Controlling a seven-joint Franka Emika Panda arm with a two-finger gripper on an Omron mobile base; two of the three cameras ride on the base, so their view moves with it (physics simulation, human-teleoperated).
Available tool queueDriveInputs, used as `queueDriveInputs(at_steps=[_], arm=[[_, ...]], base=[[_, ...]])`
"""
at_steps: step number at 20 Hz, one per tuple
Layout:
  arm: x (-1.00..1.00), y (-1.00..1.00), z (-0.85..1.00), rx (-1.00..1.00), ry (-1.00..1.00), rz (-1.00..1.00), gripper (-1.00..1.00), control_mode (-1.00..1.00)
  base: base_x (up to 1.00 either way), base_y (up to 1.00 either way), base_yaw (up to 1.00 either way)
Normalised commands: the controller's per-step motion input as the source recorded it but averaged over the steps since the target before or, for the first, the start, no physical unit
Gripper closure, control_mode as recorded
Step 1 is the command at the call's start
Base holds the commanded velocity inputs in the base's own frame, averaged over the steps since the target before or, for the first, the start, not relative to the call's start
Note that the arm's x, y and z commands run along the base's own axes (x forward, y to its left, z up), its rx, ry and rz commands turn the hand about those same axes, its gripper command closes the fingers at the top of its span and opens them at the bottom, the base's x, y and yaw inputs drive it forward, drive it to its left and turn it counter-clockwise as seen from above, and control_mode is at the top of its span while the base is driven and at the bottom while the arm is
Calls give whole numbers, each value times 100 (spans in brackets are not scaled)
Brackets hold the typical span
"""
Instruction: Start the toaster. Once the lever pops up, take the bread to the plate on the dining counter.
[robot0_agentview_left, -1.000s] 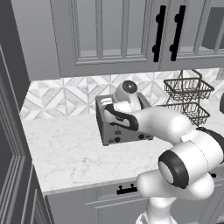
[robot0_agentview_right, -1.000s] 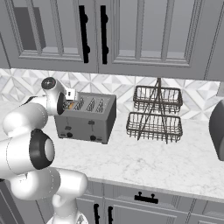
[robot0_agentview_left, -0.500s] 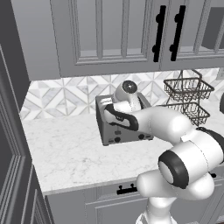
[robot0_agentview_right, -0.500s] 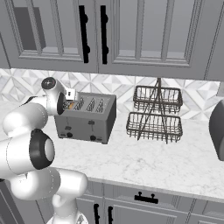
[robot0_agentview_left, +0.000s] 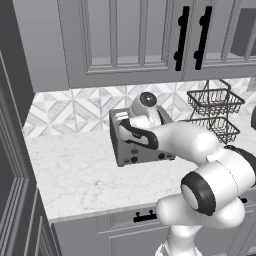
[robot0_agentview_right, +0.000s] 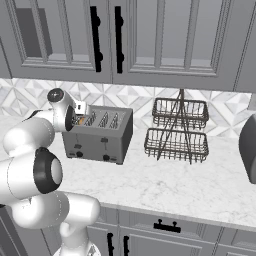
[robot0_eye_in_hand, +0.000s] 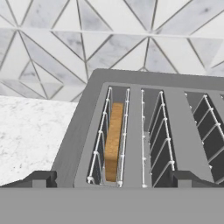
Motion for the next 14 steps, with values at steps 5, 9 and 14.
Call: queueDriveInputs(at_steps=[5,9,14], arm=[[0,0,0,0,0,0,-100,-100],[0,0,0,0,0,0,-100,-100],[0,0,0,0,0,0,-100,-100]], base=[[0,0,0],[0,0,0],[0,0,0]])
